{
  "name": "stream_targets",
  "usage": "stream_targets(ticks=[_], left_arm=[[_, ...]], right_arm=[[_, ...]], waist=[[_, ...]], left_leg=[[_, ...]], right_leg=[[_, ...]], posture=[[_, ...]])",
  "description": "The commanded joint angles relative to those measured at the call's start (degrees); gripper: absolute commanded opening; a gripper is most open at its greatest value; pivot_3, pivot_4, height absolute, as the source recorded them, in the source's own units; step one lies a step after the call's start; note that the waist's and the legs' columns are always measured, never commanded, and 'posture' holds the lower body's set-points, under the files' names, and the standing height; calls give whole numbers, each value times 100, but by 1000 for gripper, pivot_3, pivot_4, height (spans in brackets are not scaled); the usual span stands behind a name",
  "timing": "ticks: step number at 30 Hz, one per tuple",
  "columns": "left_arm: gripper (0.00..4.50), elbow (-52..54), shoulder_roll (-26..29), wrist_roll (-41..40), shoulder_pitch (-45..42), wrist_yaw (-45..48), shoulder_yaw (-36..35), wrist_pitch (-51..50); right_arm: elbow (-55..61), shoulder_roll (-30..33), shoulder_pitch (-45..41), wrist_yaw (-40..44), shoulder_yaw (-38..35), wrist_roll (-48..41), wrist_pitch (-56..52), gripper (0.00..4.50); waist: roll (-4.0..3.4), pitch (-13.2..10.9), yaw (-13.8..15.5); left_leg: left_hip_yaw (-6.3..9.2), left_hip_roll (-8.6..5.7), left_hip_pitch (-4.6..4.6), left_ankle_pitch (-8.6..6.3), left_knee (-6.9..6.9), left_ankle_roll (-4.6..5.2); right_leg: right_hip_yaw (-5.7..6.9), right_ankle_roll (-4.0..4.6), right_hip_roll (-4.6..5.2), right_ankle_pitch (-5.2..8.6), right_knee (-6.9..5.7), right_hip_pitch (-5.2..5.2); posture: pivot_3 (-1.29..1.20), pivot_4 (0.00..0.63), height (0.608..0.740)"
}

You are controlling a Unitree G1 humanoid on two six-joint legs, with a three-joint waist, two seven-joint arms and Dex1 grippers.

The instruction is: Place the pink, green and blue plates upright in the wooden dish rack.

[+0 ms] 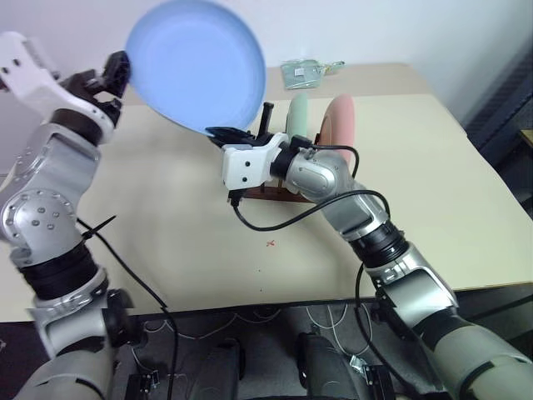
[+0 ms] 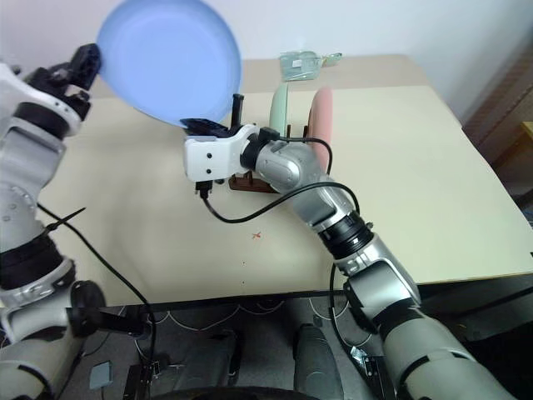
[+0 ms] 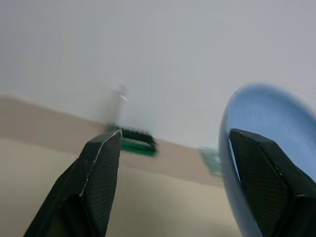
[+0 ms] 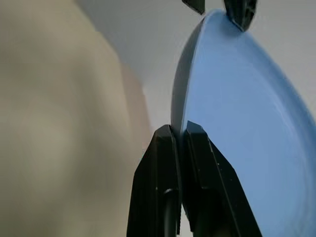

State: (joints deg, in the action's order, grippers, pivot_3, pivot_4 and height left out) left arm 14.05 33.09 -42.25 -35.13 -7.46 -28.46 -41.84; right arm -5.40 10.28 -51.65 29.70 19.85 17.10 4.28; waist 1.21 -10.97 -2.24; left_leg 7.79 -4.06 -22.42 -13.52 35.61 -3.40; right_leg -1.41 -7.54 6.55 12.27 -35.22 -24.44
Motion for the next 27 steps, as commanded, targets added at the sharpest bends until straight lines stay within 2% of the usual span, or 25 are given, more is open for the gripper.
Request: stream_targets(ticks=[1, 8, 10, 15, 18, 23, 27], left_arm=[[3492, -77, 97, 750, 794, 804, 358, 777], [3492, -39, -392, 570, 904, 997, 138, 1065], [3492, 58, -318, 869, 1186, 1322, 435, 1243], [3492, 449, -128, 1184, 2428, 2450, 1172, 1479], [3492, 444, -88, 1373, 2667, 2677, 1306, 1607], [3492, 196, -111, 1760, 2964, 3008, 1548, 1889], [3492, 245, -233, 1792, 2957, 3088, 1557, 1953]], right_arm=[[999, -358, -93, 116, -772, -1224, -872, 0], [1388, -347, 54, 159, -697, -1390, -1457, 0], [1453, -406, 82, 122, -714, -1483, -1546, 0], [2003, -1332, 72, -241, -1508, -3175, -2976, 0], [2147, -1565, 102, -435, -1769, -3750, -3554, 0], [2282, -2158, 170, -1229, -2436, -5056, -4508, 0], [2229, -2187, 200, -1808, -2568, -5531, -4879, 0]], waist=[[4, 4, -1], [15, 9, 23], [14, 9, 2], [0, 8, -62], [-1, 7, -27], [-2, 7, -5], [-4, 6, -16]], left_leg=[[1, 1, 1, -1, -2, 1], [15, 2, -2, -14, 0, 25], [12, 2, -2, -14, -1, 24], [-1, 9, 5, -12, -35, 22], [5, 16, 4, -11, -37, 20], [5, 14, 6, -11, -35, 19], [5, 15, 5, -11, -36, 19]], right_leg=[[-1, 0, 0, 0, -2, -1], [12, 6, -1, -3, -3, 0], [11, 5, 0, -4, -2, 0], [-5, 7, -2, -3, -5, -21], [0, 11, -10, -4, -9, -23], [1, 16, -10, -6, -5, -18], [2, 16, -9, -6, -4, -19]], posture=[[0, 150, 740], [0, 150, 740], [0, 150, 740], [0, 150, 740], [0, 150, 740], [0, 150, 740], [0, 150, 740]])
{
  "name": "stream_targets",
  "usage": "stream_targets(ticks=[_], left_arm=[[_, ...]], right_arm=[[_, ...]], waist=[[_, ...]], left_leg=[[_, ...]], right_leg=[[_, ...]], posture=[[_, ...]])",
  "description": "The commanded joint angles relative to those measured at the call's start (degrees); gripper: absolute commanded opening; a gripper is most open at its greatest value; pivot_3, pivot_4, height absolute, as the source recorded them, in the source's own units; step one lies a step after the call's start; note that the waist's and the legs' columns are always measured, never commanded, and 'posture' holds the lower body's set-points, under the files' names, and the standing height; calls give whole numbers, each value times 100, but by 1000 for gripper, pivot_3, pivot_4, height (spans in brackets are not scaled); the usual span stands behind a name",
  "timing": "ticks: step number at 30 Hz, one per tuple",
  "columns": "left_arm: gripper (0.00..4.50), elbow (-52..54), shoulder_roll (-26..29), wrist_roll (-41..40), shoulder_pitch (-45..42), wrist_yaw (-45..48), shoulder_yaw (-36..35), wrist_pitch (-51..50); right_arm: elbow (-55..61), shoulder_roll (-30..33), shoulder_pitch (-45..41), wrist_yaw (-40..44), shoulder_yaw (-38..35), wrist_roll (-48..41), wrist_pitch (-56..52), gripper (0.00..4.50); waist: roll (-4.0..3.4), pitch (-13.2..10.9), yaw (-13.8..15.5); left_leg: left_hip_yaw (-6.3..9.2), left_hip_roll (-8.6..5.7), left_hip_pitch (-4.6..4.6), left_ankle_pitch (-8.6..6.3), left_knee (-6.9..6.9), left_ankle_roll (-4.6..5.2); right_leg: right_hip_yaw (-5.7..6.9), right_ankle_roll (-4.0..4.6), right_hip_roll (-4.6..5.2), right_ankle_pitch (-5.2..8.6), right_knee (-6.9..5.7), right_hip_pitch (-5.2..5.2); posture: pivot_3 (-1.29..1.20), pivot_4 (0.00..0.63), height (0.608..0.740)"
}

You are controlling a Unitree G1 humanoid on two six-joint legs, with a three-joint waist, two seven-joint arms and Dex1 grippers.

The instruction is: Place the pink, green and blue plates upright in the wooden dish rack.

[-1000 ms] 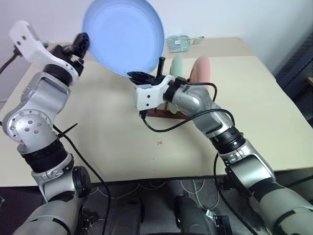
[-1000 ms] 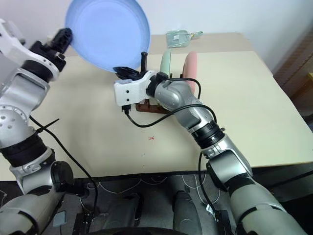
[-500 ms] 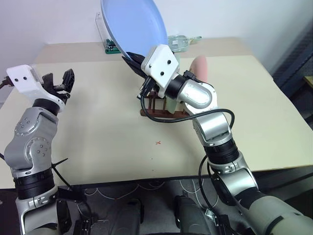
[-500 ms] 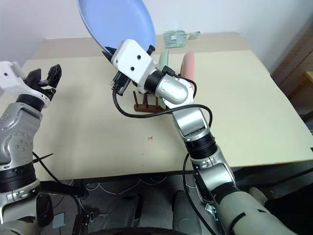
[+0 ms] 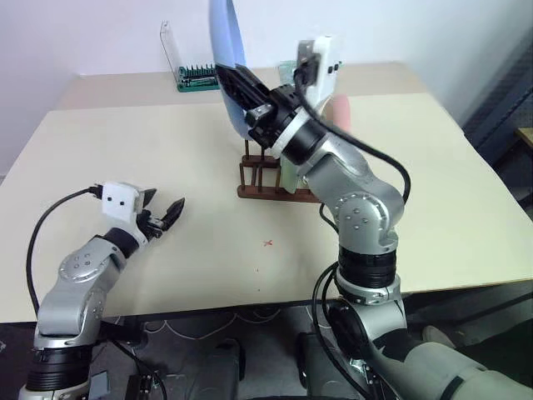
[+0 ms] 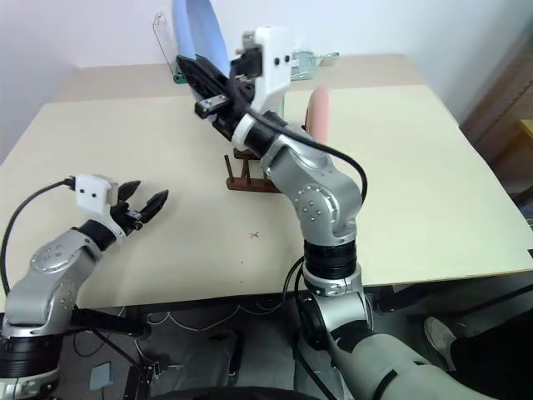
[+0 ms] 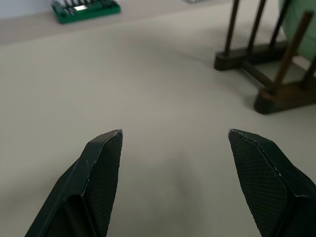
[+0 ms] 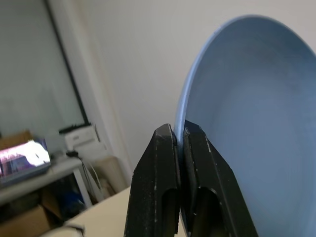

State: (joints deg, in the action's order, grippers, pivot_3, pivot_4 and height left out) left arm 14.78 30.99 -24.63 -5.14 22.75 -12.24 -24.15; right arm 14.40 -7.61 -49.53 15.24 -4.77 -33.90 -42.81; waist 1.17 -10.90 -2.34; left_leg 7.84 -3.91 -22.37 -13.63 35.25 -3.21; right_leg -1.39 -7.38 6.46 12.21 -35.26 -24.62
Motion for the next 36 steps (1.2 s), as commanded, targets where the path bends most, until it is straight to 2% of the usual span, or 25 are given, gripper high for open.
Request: stream_targets(ticks=[1, 4, 25, 36], left_arm=[[3492, 206, -45, 34, -38, 109, -52, 203], [3492, 318, -88, 18, 18, 275, 2, 253], [3492, 373, -208, 382, 124, 560, 295, 356], [3492, 325, -287, 455, 106, 608, 322, 403]], right_arm=[[167, -443, -14, -575, -207, -533, -227, 0], [-70, -495, -16, -1085, -413, -889, -439, 0], [-830, -401, -227, -2006, -434, -1939, -528, 0], [-675, -269, -267, -1751, -156, -2006, -440, 0]], waist=[[-1, 0, -17], [-1, 0, -18], [-4, -1, -21], [-5, -2, -21]], left_leg=[[0, 0, 0, 0, 0, 0], [-1, 1, 0, 0, -3, 0], [-4, 2, 0, 0, -3, 2], [-4, 2, 0, 0, -3, 2]], right_leg=[[0, 0, 0, 0, -1, -1], [0, 0, 0, 0, -2, -4], [0, -1, 0, 0, -1, -3], [0, -1, -1, 0, -1, -3]], posture=[[0, 150, 740], [0, 150, 740], [0, 150, 740], [0, 150, 740]])
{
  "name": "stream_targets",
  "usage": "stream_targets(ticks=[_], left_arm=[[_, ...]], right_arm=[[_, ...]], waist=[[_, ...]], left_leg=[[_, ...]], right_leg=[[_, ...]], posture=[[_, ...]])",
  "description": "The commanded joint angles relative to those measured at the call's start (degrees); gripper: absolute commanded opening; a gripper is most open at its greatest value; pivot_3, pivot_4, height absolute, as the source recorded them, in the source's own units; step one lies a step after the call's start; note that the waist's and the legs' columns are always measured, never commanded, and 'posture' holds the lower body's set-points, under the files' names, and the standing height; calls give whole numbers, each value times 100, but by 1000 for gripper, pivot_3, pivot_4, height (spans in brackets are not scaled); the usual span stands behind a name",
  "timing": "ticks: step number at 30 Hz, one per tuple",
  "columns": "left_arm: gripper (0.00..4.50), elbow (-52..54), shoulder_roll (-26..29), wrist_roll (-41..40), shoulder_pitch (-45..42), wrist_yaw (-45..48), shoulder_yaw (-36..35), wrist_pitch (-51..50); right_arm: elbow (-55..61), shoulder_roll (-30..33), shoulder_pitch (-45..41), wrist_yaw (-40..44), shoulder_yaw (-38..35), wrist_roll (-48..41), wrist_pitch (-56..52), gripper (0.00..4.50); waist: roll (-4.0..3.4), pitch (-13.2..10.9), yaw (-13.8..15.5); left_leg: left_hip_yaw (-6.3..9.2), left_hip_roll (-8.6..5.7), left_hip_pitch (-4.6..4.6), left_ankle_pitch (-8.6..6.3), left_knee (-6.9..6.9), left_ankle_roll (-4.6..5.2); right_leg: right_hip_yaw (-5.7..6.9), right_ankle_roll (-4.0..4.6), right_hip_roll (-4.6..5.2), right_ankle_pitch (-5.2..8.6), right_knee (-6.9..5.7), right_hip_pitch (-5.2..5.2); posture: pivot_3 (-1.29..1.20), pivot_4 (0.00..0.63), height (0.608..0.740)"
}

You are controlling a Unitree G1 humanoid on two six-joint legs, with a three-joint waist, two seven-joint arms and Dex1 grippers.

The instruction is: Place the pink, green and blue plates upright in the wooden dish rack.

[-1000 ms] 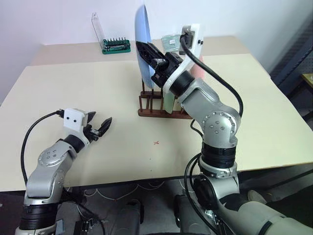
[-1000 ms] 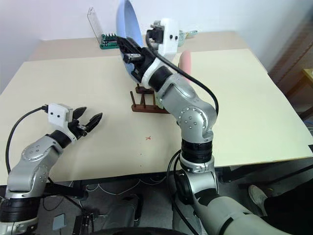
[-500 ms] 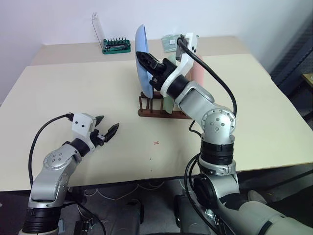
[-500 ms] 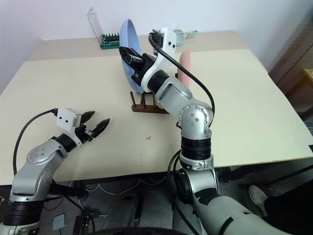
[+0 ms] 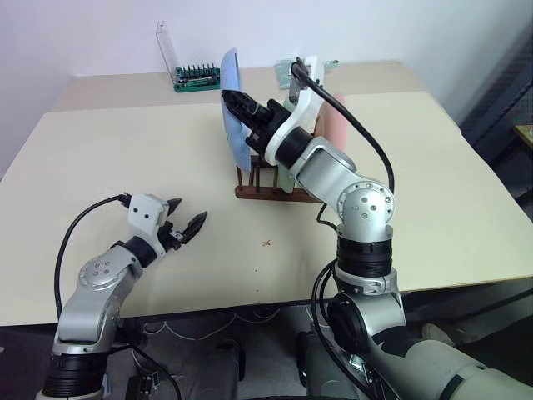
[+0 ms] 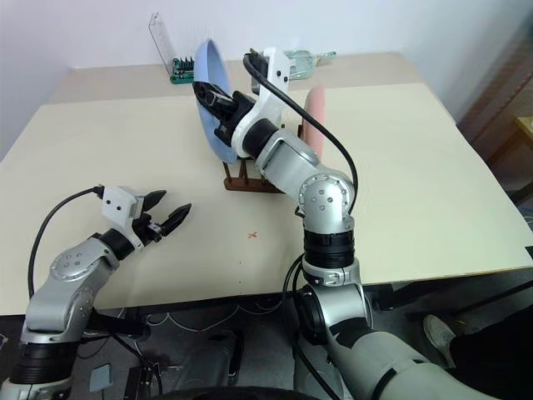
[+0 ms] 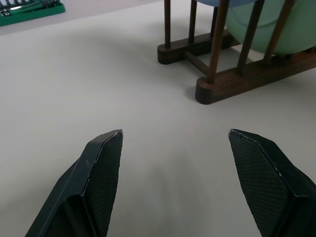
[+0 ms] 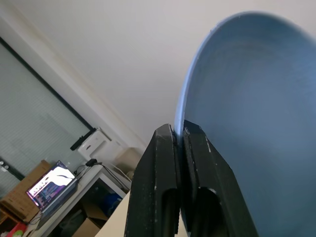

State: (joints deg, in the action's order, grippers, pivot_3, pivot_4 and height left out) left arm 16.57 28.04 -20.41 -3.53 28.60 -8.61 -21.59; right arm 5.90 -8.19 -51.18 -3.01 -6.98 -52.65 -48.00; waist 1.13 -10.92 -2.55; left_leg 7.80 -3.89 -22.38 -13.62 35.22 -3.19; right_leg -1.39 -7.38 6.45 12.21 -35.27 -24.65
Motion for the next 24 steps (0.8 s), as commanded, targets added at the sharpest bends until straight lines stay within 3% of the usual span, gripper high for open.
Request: stream_targets(ticks=[1, 17, 20, 24], left_arm=[[3492, 140, 4, 41, -57, 24, -33, 152], [3492, 112, -8, 89, -30, 45, -38, 211], [3548, 108, -15, 91, -30, 54, -26, 218], [3548, 95, -26, 88, -36, 75, -22, 222]], right_arm=[[182, -214, -99, 78, 73, -133, 82, 0], [-58, -355, -7, -801, -169, -292, 145, 0], [-89, -360, -1, -890, -195, -381, 146, 941], [-82, -293, -25, -883, -137, -353, 167, 2920]], waist=[[0, 0, -1], [0, 0, 0], [-1, 0, 0], [-1, 0, -2]], left_leg=[[0, 0, 0, 0, 0, 0], [0, 0, 0, 0, 0, 0], [0, 0, 0, 0, 0, 0], [0, 0, 0, 0, 0, 0]], right_leg=[[0, 0, 0, 0, 0, 0], [0, 0, 0, 0, 0, 0], [0, 0, 0, 0, 0, 0], [0, 0, 0, 0, 0, 0]], posture=[[0, 150, 740], [0, 150, 740], [0, 150, 740], [0, 150, 740]])
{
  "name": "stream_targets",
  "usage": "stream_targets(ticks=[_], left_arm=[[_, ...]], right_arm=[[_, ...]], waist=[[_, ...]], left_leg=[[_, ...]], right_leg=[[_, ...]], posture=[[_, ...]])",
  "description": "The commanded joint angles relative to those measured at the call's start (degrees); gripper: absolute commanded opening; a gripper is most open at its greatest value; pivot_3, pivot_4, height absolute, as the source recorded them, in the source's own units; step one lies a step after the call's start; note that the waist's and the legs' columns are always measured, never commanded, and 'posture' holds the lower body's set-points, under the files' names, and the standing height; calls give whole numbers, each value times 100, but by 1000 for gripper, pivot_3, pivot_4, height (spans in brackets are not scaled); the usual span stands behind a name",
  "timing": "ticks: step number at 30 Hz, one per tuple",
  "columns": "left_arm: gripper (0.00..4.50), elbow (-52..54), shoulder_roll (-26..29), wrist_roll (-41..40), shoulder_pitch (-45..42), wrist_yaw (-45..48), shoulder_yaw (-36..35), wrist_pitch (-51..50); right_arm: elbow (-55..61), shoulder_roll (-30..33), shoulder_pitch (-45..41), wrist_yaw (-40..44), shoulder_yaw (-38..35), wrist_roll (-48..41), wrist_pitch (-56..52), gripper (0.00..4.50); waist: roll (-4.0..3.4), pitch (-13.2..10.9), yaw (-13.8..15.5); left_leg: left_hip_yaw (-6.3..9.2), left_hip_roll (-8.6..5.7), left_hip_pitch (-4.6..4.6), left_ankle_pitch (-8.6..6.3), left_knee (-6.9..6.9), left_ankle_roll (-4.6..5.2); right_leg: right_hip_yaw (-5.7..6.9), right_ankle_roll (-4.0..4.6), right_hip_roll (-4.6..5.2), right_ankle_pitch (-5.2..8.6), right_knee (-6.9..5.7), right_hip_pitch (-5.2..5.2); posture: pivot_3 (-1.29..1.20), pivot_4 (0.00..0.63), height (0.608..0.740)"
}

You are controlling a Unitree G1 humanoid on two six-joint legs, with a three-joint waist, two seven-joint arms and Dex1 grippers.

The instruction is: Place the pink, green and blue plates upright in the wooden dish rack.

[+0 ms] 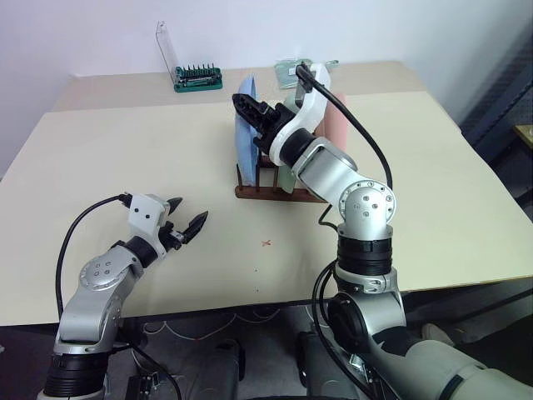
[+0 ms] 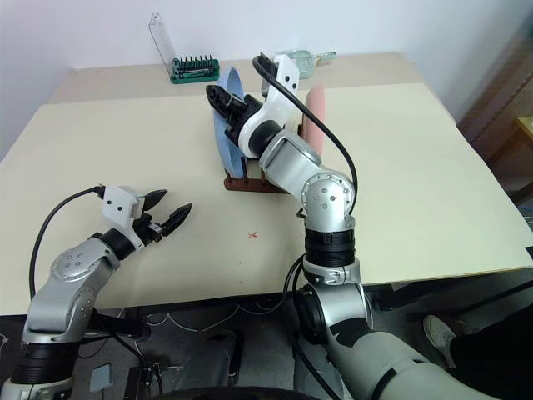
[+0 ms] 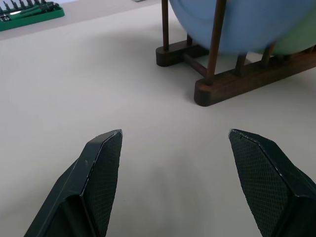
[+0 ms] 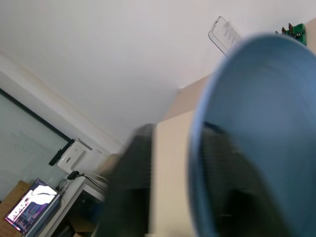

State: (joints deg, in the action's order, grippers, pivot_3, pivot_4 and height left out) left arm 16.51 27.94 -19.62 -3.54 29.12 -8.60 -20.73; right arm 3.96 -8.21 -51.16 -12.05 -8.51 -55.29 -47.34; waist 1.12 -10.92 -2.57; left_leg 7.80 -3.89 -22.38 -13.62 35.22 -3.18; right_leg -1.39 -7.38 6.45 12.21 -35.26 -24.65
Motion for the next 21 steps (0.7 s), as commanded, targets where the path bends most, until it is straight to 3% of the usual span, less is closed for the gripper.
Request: stream_targets(ticks=[1, 3, 16, 21], left_arm=[[3548, 100, -18, 13, -34, 28, -22, 138], [3548, 101, -25, 21, -34, 36, -20, 139], [3548, 108, -99, 48, -34, 95, 16, 129], [3548, 82, -117, 60, -67, 94, 73, 123]], right_arm=[[124, -272, -32, 31, 30, -69, 110, 3451], [164, -221, -51, 85, 76, 3, 153, 4360], [912, 965, -368, 1681, 1310, 1914, 1049, 4360], [910, 1132, -318, 1827, 1292, 2299, 1126, 4360]], waist=[[0, 0, 0], [0, 0, 1], [0, 0, 2], [1, 1, 6]], left_leg=[[0, 0, 0, 0, 0, 0], [0, 0, 0, 0, 0, 0], [-1, 0, 0, 0, 1, 0], [-1, 0, 0, 0, 1, 0]], right_leg=[[0, 0, 0, 0, 0, 0], [0, 0, 0, 0, 0, 0], [1, 0, 0, 0, 1, 0], [1, -1, 0, 0, 1, 1]], posture=[[0, 150, 740], [0, 150, 740], [0, 150, 740], [0, 150, 740]])
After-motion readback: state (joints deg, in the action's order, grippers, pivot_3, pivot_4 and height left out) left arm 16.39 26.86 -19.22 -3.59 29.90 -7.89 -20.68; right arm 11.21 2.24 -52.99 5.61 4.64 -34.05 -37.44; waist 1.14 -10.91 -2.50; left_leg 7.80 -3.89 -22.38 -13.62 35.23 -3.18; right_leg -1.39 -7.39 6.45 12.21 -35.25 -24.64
